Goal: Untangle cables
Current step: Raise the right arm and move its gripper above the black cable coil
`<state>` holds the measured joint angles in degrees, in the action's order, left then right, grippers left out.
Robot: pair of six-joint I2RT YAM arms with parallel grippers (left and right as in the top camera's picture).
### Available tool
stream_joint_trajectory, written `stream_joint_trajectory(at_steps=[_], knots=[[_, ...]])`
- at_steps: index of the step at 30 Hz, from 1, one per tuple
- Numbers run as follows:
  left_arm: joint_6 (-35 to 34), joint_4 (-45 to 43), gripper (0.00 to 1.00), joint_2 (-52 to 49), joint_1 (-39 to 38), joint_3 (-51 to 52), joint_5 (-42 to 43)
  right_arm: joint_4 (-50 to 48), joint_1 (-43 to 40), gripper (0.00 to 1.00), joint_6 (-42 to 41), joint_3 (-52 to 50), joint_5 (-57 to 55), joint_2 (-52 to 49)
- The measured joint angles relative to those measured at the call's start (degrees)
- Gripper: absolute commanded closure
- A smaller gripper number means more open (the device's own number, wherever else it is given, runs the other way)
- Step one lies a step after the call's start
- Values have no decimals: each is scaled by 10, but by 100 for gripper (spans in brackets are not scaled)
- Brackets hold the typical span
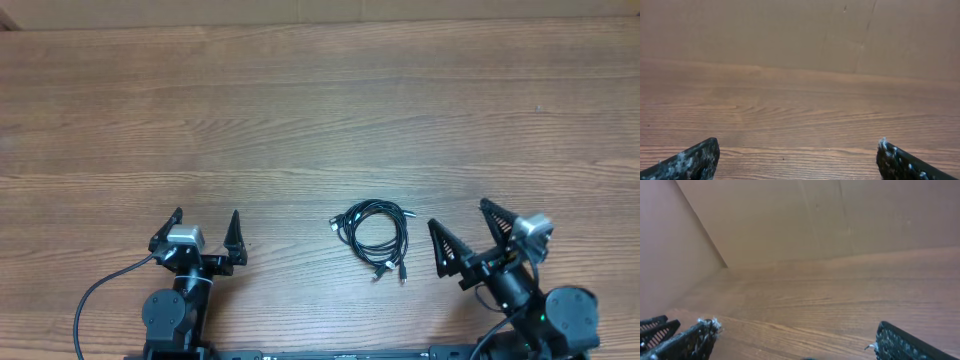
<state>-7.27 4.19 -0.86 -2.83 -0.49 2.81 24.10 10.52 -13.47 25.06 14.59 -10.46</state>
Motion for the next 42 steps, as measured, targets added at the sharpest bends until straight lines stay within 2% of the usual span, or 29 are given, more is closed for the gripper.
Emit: stream_joint_trajectory(at_steps=[7,14,23,24,26,28,29,33,34,35,37,40,41,42], knots=[[0,0,1,0,0,0,0,101,0,0,0,148,22,-198],[0,0,0,0,0,0,0,208,0,0,0,308,105,-435],[0,0,0,0,0,0,0,246,0,0,0,334,157,-635],[0,0,1,0,0,0,0,249,0,11,0,334,169,-653],[0,0,0,0,0,0,0,252,0,54,1,334,186,-678],[0,0,1,0,0,0,0,250,0,89,-1,334,197,-704],[0,0,0,0,0,0,0,249,0,96,-2,334,200,-713],[0,0,0,0,0,0,0,244,0,96,-3,334,204,-748],[0,0,0,0,0,0,0,244,0,92,-3,334,204,-754],[0,0,0,0,0,0,0,244,0,83,-5,334,204,-759],[0,0,0,0,0,0,0,244,0,55,-8,334,197,-762],[0,0,1,0,0,0,0,244,0,24,-4,334,180,-762],[0,0,1,0,0,0,0,244,0,9,-5,334,175,-762],[0,-2,0,0,0,0,0,245,0,3,-5,334,169,-762]])
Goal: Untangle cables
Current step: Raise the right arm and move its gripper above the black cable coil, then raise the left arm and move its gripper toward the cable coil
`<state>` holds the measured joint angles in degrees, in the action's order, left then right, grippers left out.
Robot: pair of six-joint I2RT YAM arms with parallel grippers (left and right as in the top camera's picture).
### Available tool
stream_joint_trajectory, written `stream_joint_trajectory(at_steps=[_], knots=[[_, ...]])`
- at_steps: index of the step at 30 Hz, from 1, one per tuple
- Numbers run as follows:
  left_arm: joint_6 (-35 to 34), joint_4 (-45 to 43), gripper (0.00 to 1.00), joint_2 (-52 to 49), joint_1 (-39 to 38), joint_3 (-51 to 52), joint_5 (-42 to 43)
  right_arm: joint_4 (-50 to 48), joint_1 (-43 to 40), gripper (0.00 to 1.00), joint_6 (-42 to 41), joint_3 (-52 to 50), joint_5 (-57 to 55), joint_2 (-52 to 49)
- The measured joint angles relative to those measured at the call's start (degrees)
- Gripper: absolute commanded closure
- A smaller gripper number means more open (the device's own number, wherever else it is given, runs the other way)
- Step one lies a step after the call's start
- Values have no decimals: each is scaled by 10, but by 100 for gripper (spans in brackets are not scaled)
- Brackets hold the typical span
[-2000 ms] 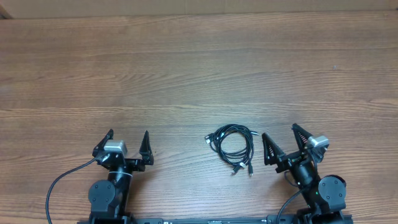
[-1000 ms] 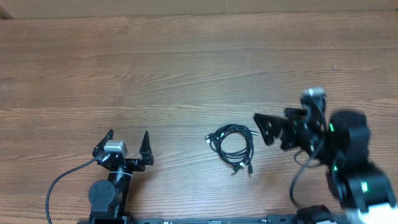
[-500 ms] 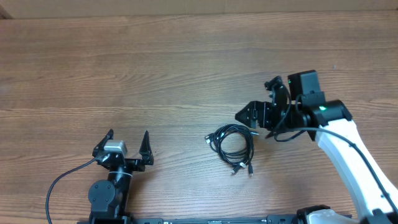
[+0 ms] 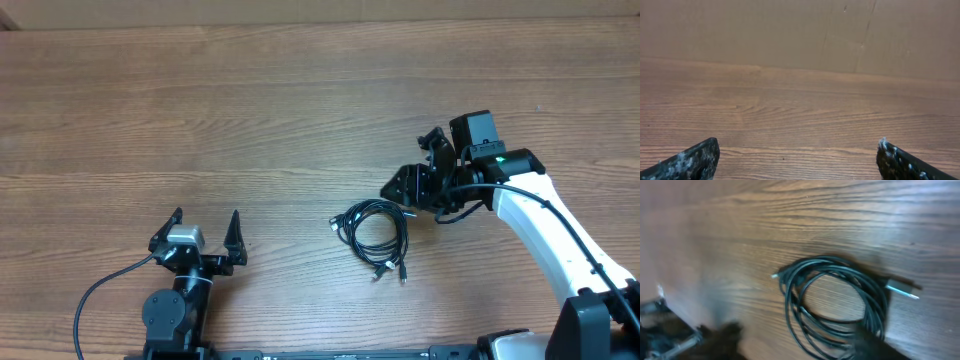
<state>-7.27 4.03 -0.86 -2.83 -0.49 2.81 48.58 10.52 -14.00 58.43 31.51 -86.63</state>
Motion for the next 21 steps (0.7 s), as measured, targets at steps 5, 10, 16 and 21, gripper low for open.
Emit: stream_joint_trajectory(at_steps=[5,10,16,21], knots=[[0,-12,0,0,0,0,6,0,0,0,5,0,-16,0],[0,-15,1,0,0,-3,57,0,0,0,5,0,-26,0],[-1,34,1,0,0,-56,134,-5,0,0,5,0,-31,0],[-3,126,0,0,0,-130,161,-17,0,0,5,0,-33,0]])
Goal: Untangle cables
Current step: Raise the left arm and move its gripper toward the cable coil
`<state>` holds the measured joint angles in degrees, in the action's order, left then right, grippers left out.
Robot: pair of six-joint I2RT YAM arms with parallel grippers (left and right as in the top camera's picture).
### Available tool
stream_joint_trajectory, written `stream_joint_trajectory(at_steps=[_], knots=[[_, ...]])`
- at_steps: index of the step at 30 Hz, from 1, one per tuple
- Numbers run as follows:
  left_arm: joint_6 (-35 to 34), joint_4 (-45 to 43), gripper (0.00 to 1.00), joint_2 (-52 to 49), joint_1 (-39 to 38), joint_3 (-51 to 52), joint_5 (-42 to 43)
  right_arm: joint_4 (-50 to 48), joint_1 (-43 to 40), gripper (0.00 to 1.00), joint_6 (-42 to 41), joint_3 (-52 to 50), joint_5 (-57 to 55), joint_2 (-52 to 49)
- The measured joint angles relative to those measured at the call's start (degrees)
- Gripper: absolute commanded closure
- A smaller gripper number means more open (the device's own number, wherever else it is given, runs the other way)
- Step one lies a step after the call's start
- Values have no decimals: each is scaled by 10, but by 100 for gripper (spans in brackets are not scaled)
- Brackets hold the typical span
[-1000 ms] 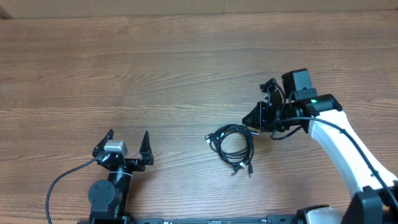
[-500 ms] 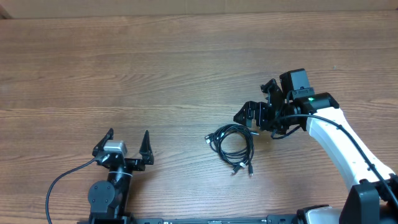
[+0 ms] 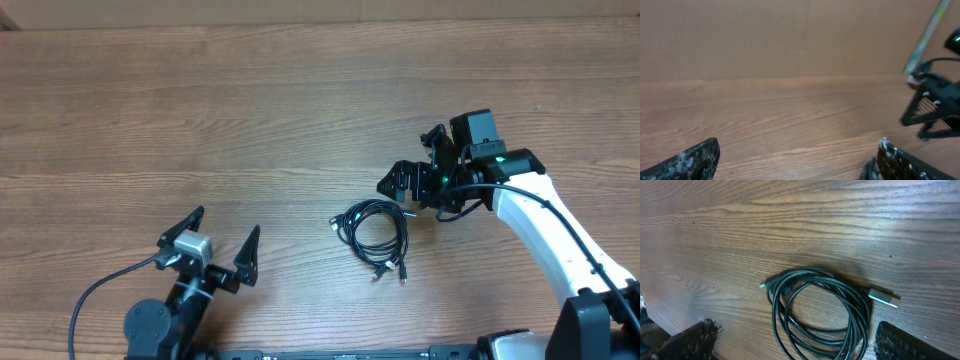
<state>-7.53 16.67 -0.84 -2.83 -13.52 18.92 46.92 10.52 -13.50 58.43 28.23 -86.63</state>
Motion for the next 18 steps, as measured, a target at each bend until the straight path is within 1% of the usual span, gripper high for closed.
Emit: stream_joint_trajectory(at_steps=[5,10,13,18], knots=[[0,79,1,0,0,-71,8,0,0,0,0,0,-1,0],[-2,130,0,-17,0,-125,11,0,0,0,0,0,-2,0],[-2,155,0,-55,0,-159,12,0,0,0,0,0,-2,0],[-2,218,0,-161,0,-233,15,0,0,0,0,0,-1,0]])
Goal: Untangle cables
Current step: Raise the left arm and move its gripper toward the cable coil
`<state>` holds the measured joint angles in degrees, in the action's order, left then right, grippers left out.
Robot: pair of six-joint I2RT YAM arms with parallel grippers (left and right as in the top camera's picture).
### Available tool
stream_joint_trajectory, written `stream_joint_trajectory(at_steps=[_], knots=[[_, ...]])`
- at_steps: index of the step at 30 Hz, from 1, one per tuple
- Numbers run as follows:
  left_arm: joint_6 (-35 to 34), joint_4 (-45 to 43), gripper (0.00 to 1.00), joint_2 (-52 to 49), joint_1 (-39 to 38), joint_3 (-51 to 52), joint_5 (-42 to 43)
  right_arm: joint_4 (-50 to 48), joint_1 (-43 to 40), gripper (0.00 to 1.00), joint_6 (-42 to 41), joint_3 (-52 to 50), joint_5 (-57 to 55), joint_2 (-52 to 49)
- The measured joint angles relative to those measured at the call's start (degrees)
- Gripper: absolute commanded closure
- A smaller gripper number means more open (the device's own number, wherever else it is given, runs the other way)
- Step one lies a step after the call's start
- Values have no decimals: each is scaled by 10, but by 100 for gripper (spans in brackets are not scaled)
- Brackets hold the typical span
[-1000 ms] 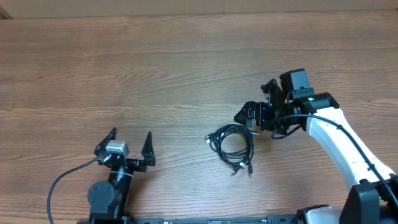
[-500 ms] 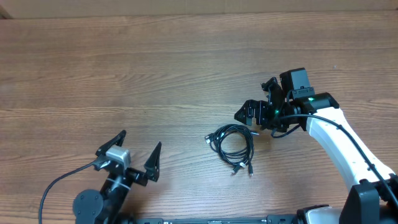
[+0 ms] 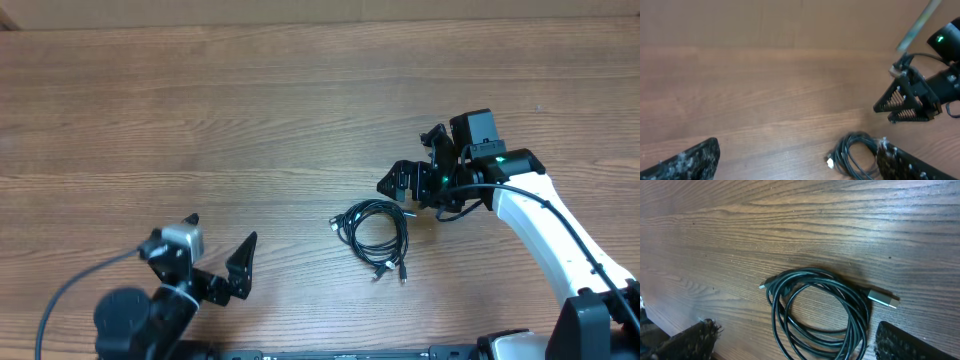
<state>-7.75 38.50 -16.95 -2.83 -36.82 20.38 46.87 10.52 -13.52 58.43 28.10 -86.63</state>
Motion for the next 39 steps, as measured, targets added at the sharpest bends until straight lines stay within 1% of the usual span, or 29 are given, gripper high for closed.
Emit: stream_joint_trajectory(at_steps=[11,14,17,25,32,39], knots=[[0,163,1,-266,0,-226,0,-17,0,0,0,0,0,0],[0,213,1,-332,0,-275,0,-19,0,0,0,0,0,0],[0,242,0,-387,0,-307,0,-19,0,0,0,0,0,0],[-13,273,1,-505,0,-319,16,-22,0,0,0,0,0,0],[-27,276,1,-600,-3,-319,36,-23,0,0,0,0,0,0],[-29,256,0,-673,-45,-319,41,-23,0,0,0,0,0,0]])
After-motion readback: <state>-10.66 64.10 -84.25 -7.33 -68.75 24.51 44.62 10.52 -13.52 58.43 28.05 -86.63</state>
